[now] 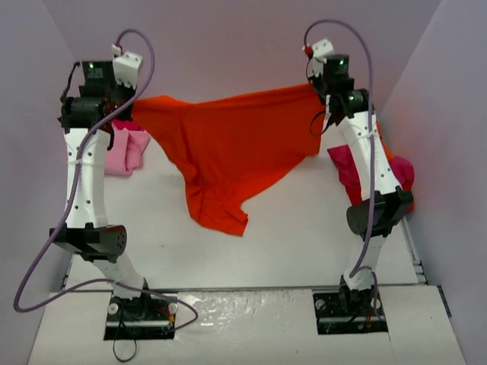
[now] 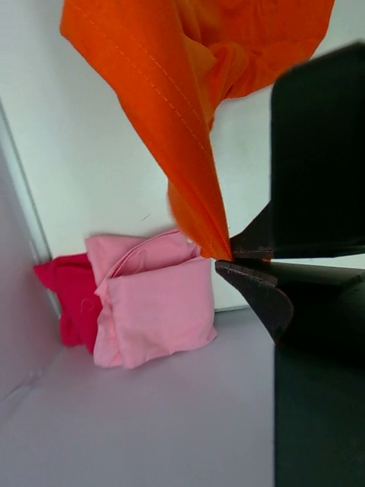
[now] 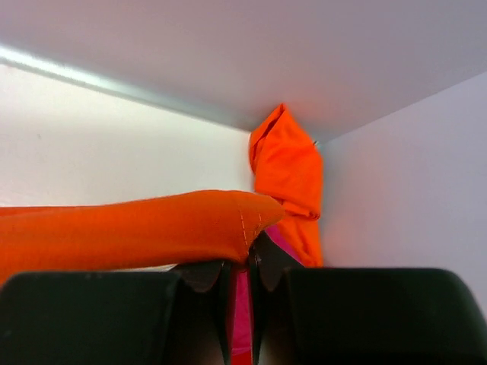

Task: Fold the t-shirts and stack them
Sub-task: Flatten out the tshirt

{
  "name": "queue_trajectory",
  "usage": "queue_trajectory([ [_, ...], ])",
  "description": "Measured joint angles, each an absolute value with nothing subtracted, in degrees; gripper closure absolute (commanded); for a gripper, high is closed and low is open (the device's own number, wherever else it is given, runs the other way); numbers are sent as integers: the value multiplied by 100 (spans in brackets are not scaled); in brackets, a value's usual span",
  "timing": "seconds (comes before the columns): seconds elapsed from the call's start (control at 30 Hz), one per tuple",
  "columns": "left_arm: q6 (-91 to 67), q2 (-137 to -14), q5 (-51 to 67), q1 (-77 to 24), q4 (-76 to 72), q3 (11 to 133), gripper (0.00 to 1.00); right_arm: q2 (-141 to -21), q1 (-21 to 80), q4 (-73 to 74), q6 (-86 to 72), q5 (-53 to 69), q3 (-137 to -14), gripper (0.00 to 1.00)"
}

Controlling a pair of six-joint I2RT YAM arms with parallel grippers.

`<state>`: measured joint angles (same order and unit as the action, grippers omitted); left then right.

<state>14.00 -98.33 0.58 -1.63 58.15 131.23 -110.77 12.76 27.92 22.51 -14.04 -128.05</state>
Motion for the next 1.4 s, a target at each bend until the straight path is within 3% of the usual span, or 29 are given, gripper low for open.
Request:
queue_trajectory([
  [0.13,1455,-9365,-3,-148,5838,13367,100,-10332,1350,2691,2211,-1408,-12684,99],
  [0.43,1503,-7511,18,-148,6232,13431,100,-7571,1350,2752,2061,-305,-10580,100],
  [0.73,1632,-6668,45,-145,6785,14739,100,-5834,1347,2911,2067,504,-10011,100],
  [1.0,1917,-6656,47,-141,6904,14377,100,-6301,1359,3122,2054,863,-9358,100],
  [1.23,2154,-8160,41,-113,6390,13658,100,-7539,1358,3075,2106,636,-8981,100],
  [1.4,2261,-9938,101,-92,6082,13666,100,-8721,1327,2790,2201,474,-9163,100],
])
